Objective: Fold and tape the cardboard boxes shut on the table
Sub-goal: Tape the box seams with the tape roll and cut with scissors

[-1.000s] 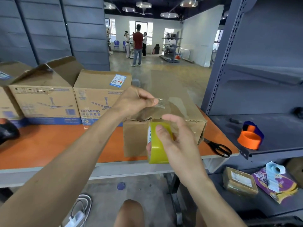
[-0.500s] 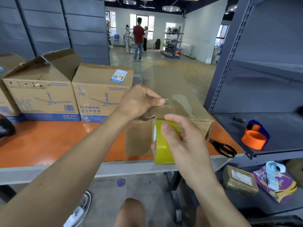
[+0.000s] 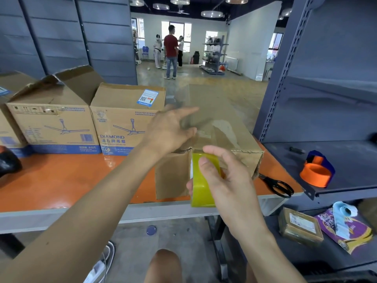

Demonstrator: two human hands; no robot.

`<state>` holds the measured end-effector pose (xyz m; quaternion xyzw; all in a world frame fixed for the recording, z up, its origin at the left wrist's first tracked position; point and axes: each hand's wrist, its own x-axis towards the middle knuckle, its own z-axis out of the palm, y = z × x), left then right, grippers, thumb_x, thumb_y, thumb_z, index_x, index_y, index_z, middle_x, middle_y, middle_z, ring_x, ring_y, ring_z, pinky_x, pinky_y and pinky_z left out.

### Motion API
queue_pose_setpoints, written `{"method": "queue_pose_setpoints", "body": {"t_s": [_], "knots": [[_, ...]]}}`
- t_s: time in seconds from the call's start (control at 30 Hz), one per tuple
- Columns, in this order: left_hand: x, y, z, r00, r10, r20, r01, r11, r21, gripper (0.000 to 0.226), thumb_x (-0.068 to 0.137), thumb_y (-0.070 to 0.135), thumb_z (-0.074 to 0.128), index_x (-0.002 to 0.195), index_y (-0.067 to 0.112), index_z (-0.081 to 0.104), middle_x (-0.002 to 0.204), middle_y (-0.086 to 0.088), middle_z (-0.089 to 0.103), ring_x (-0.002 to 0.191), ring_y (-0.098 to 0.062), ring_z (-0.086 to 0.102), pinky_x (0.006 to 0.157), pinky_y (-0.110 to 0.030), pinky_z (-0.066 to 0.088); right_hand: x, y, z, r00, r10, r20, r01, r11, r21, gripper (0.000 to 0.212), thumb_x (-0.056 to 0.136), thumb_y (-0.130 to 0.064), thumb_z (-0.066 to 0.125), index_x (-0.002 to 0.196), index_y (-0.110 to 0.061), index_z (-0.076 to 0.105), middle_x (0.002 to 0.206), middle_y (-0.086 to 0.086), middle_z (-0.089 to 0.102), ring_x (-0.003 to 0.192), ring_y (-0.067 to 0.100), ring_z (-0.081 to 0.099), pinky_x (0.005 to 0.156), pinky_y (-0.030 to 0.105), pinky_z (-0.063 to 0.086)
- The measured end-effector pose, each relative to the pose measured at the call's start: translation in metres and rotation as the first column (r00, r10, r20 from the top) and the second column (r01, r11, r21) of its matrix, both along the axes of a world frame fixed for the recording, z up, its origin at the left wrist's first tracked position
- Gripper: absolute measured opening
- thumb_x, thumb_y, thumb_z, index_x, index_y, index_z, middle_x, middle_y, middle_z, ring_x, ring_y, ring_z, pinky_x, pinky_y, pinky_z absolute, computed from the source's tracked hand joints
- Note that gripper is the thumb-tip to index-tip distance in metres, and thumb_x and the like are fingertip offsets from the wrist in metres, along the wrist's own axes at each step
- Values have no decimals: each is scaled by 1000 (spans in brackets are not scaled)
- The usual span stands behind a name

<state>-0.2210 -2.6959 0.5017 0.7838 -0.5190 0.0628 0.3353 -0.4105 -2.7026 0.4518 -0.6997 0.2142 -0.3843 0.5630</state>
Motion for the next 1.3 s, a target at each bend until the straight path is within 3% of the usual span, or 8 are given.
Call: {"method": "queue_pose_setpoints", "body": {"t_s": [0.1,0.27,0.5,0.67,0.83,0.93,1.07,1.3], "knots": [[-6,3,-2,962,-242,130,258,958,-126,24,94,18,71,109,35,79,129,14,66,123,-10,57,109,-27,39,0,0,0,1000,-1,6,1,1000,3,23,102,-27,59,124,-32,58,80,9,75,67,20,75,69,39,62],[4,2,-4,898,-414,-151,427,902,68,20,93,34,73,112,32,79,123,22,70,118,12,58,112,-28,42,2,0,-3,1000,11,21,-11,1000,6,23,102,-27,59,125,-31,59,94,13,73,68,20,76,67,41,63],[4,5,0,987,-71,145,30,964,263,42,108,48,34,140,36,59,150,-4,50,142,-25,41,111,-40,38,-1,-1,-8,1000,12,13,-11,1000,-10,24,102,-29,58,125,-37,58,96,10,73,72,18,76,67,35,63],[22,49,-13,727,-167,-665,359,919,161,75,81,80,59,148,53,41,143,38,44,131,6,44,97,-24,41,1,-2,-7,1000,17,15,-17,1000,-12,26,102,-27,58,127,-33,57,101,15,72,71,17,76,63,28,60],[15,49,-36,642,-293,-708,326,941,-93,85,70,26,84,147,32,52,123,19,71,116,4,63,103,-13,44,1,-2,-2,1000,-1,25,1,1000,-5,29,102,-26,59,129,-32,59,104,14,73,79,24,76,69,39,63],[6,45,-47,579,-347,-738,258,936,-238,71,69,21,84,136,28,64,100,25,75,99,10,65,81,-2,45,-1,-4,3,999,4,50,-4,1000,15,30,102,-21,58,132,-28,58,95,13,74,71,24,76,61,37,62],[1,44,-62,493,-376,-785,168,926,-338,55,66,22,86,119,30,76,95,5,78,99,-4,68,91,-16,46,-4,-2,-5,1000,-4,16,4,1000,-5,31,104,-23,56,133,-30,56,82,7,76,71,23,76,69,40,62],[-9,36,-67,430,-385,-817,-10,903,-430,34,63,7,87,92,24,84,92,-5,80,87,-10,74,77,-13,49,-7,-1,-3,1000,-17,25,18,1000,-23,29,103,-17,56,131,-21,59,75,-21,74,68,-1,72,61,8,50]]}}
